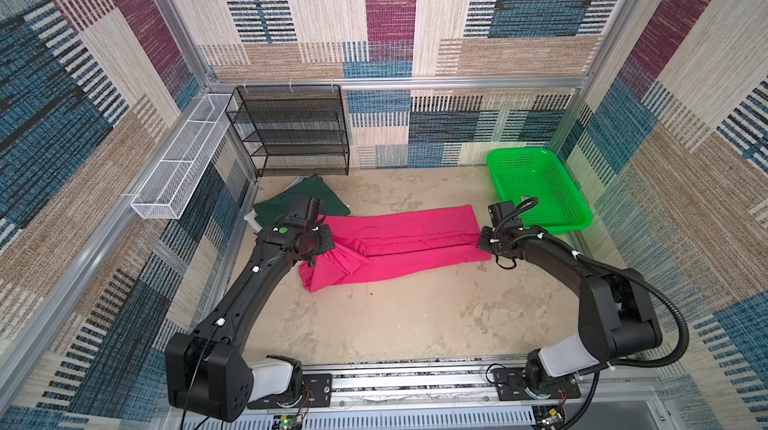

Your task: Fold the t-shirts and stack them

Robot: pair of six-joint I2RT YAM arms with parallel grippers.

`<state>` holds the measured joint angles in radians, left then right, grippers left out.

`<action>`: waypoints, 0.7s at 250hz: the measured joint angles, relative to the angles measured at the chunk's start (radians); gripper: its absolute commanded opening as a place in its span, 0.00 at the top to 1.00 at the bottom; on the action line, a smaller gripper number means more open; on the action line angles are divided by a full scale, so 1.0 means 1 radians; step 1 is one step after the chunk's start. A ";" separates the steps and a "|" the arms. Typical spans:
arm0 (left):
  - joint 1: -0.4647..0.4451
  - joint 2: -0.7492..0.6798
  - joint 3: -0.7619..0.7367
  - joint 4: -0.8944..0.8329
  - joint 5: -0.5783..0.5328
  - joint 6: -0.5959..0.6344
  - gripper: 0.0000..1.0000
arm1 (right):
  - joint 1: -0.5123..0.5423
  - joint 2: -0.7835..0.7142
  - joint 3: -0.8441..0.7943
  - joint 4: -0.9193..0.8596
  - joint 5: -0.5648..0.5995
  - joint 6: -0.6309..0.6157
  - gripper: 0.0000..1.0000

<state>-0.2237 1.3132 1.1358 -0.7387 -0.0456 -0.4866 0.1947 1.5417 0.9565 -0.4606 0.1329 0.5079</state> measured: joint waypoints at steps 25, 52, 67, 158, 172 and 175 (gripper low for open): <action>0.012 0.021 0.023 0.003 0.000 0.011 1.00 | -0.003 0.031 0.021 0.000 0.002 -0.013 1.00; 0.024 0.040 0.052 0.003 0.007 0.016 1.00 | -0.006 0.050 0.040 0.001 0.006 -0.019 1.00; 0.032 0.052 0.069 0.005 0.008 0.019 1.00 | -0.007 0.061 0.052 0.003 0.006 -0.025 1.00; 0.080 0.174 0.121 0.047 0.050 0.030 1.00 | -0.024 0.185 0.137 0.032 -0.003 -0.062 1.00; 0.089 0.200 0.132 0.051 0.051 0.035 1.00 | -0.027 0.208 0.150 0.039 -0.003 -0.063 1.00; 0.090 0.205 0.134 0.053 0.052 0.037 1.00 | -0.027 0.212 0.152 0.040 -0.003 -0.063 1.00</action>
<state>-0.1333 1.5181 1.2697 -0.6853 0.0063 -0.4496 0.1680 1.7535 1.1084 -0.4202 0.1299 0.4446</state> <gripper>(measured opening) 0.054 0.048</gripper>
